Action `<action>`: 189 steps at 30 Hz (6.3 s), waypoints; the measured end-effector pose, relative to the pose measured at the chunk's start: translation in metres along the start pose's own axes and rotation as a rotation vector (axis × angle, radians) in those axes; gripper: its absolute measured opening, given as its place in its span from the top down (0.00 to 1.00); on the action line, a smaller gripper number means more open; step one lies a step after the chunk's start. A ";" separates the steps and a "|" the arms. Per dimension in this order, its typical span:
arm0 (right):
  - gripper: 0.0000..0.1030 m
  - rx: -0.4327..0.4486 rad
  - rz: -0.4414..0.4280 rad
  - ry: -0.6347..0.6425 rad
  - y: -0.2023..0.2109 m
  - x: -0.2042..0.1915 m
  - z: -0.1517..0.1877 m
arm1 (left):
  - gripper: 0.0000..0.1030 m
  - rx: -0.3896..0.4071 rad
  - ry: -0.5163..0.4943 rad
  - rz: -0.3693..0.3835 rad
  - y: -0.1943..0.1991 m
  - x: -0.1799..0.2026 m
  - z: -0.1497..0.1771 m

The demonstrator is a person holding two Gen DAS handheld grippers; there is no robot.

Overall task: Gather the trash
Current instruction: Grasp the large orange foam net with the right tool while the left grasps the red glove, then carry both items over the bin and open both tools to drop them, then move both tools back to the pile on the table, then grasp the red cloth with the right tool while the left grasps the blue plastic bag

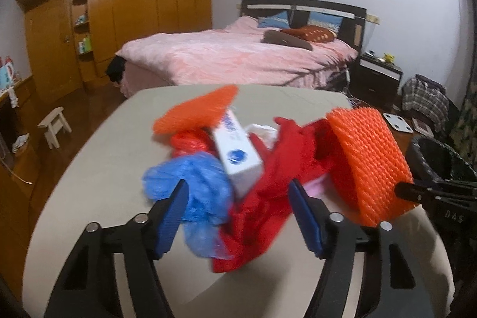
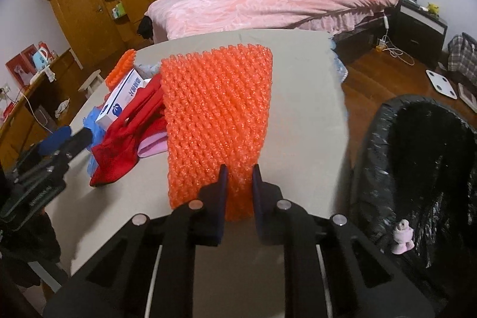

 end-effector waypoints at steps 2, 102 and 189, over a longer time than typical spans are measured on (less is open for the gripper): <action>0.86 0.007 0.007 -0.009 0.004 0.004 0.000 | 0.42 -0.009 -0.010 0.028 -0.002 0.010 0.000; 0.43 0.209 0.399 -0.298 0.217 0.204 0.074 | 0.49 -0.012 -0.193 0.583 0.079 0.303 -0.057; 0.93 0.023 -0.111 0.061 -0.067 -0.050 -0.051 | 0.91 -0.070 0.099 -0.054 -0.039 -0.053 0.002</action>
Point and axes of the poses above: each gripper's, at about its wrist camera, not at the fingertips, and y roughly against the way its jaws point, x to its right, z to its underside, the point moved 5 cm from there along -y, roughly the way its jaws point, and after that the axes turned 11 degrees about -z, right-handed, at the moved point
